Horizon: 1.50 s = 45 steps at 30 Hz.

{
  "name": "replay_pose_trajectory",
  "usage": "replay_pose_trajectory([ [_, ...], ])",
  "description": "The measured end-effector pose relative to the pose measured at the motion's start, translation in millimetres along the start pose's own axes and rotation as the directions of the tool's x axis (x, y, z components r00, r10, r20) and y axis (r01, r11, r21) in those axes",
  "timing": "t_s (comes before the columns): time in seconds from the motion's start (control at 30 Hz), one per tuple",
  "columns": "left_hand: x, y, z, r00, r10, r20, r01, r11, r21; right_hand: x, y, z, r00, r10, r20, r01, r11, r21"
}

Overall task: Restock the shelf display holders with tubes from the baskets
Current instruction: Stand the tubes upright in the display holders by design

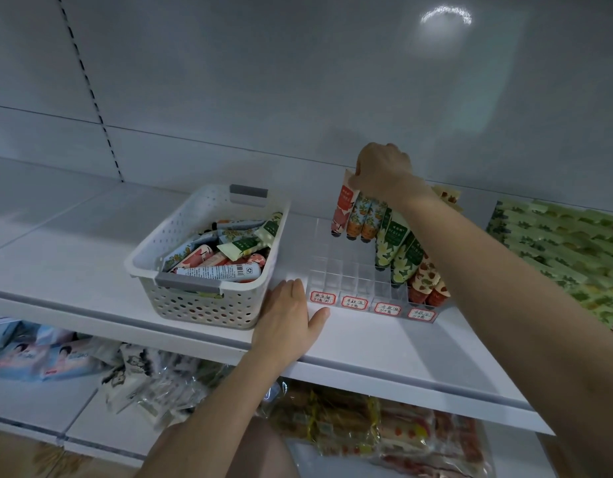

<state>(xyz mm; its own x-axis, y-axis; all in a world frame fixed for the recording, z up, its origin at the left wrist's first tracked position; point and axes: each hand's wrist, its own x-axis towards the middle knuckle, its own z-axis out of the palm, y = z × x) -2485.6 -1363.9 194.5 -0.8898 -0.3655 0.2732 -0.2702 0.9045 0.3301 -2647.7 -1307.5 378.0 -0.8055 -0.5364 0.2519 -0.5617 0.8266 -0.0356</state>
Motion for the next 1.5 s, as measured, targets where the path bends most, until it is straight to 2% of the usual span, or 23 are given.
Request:
replay_pose_trajectory([
  [0.1,0.6,-0.1,-0.1,1.0,0.001,0.001,-0.001,1.0,0.002,0.1,2.2,-0.1,1.0,0.003,0.02,-0.003,1.0,-0.001],
  [0.37,0.7,-0.4,1.1,1.0,0.008,-0.012,-0.008,1.0,0.004,1.5,-3.3,7.4,0.996,-0.046,-0.078,0.032,0.984,-0.176],
  [0.57,0.3,0.0,0.3,1.0,0.019,-0.016,-0.019,1.0,0.0,-1.6,-1.1,16.8,0.984,-0.075,-0.162,0.046,0.984,-0.17],
  [0.73,-0.9,0.5,-0.4,1.0,0.025,-0.017,-0.025,1.0,0.016,-4.3,5.0,18.4,0.985,-0.042,-0.169,0.038,0.999,-0.028],
  [0.87,-1.6,1.7,-1.1,0.998,0.032,-0.046,-0.032,0.999,0.0,-10.5,12.3,19.7,0.969,-0.061,-0.238,0.071,0.997,0.033],
  [1.0,-2.8,3.5,-3.9,0.996,0.049,-0.074,-0.053,0.997,-0.056,-14.5,16.8,17.4,0.924,-0.086,-0.374,0.158,0.973,0.169],
  [1.17,-11.9,7.3,-11.7,0.992,0.074,-0.105,-0.081,0.995,-0.063,-28.5,7.6,15.7,0.92,-0.119,-0.374,0.239,0.925,0.294],
  [1.23,-18.5,10.3,-17.3,0.964,0.167,-0.208,-0.185,0.98,-0.07,-36.9,-0.5,14.9,0.926,-0.122,-0.357,0.247,0.911,0.331],
  [1.33,-24.7,16.2,-34.0,0.877,0.322,-0.357,-0.351,0.936,-0.019,-50.0,-13.5,15.5,0.959,-0.134,-0.25,0.233,0.873,0.428],
  [1.5,-23.5,11.8,-92.0,0.804,0.366,-0.468,-0.412,0.911,0.004,-60.0,-34.4,23.2,0.968,-0.146,-0.204,0.235,0.813,0.533],
])
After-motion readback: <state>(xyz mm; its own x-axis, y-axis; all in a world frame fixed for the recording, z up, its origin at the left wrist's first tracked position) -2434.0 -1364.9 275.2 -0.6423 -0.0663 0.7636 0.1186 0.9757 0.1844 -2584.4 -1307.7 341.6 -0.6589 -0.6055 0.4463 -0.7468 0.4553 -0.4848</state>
